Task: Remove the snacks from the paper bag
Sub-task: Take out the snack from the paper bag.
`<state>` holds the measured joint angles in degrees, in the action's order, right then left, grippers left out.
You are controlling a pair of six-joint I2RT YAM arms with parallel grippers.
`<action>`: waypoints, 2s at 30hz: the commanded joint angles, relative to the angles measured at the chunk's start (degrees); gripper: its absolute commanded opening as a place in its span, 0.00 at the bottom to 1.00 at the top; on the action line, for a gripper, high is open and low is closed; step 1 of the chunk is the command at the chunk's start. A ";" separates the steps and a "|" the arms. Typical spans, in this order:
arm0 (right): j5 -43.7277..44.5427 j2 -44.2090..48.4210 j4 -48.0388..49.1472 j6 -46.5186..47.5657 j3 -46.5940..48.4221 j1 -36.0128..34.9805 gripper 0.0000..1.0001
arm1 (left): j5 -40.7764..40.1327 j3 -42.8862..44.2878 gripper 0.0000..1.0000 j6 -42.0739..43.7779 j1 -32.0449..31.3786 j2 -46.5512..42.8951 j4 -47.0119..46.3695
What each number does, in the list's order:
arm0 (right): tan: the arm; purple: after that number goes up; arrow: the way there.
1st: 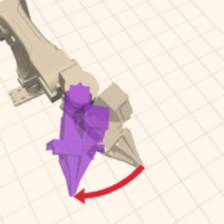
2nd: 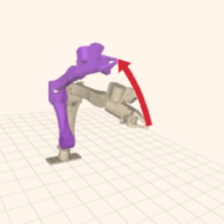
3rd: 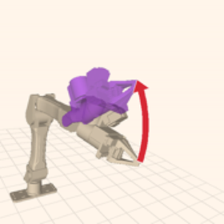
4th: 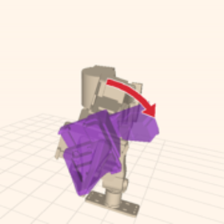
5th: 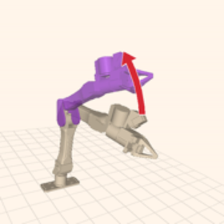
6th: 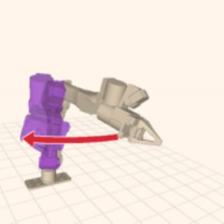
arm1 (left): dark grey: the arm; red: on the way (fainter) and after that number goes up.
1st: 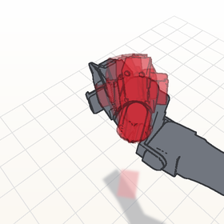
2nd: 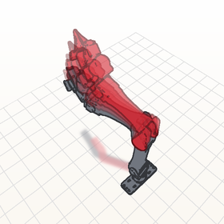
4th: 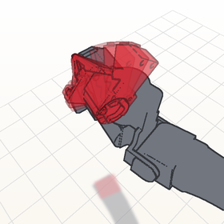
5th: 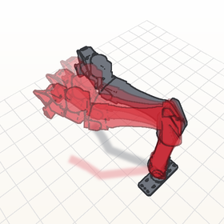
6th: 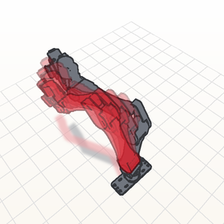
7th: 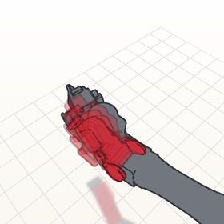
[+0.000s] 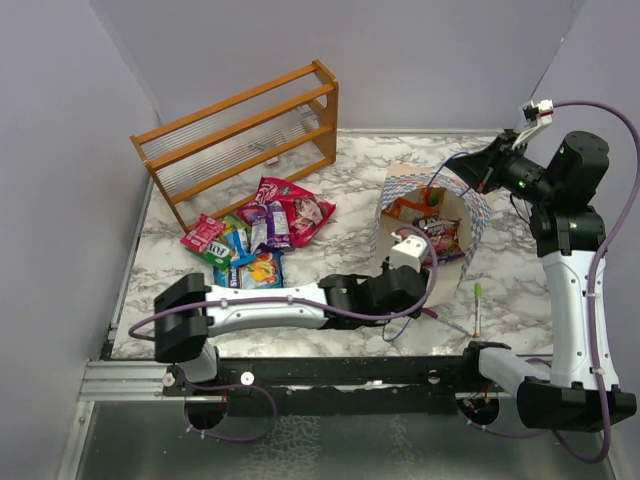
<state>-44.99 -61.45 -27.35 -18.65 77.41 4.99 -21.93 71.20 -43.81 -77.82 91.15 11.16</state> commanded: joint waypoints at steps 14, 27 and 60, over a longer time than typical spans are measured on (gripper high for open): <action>-3.26 1.99 1.44 -2.00 1.48 0.19 0.01 | -3.73 21.54 0.21 0.64 7.58 27.93 -3.21; -4.48 2.11 1.78 -2.97 1.85 0.15 0.01 | -1.30 36.13 0.40 5.29 11.91 42.01 -2.14; -4.54 1.83 1.74 -2.65 1.65 0.19 0.02 | -0.56 43.48 0.13 15.05 15.59 45.84 4.59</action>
<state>-48.10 -60.69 -27.38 -20.95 77.43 4.99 -23.40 115.44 -31.59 -62.94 141.16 9.41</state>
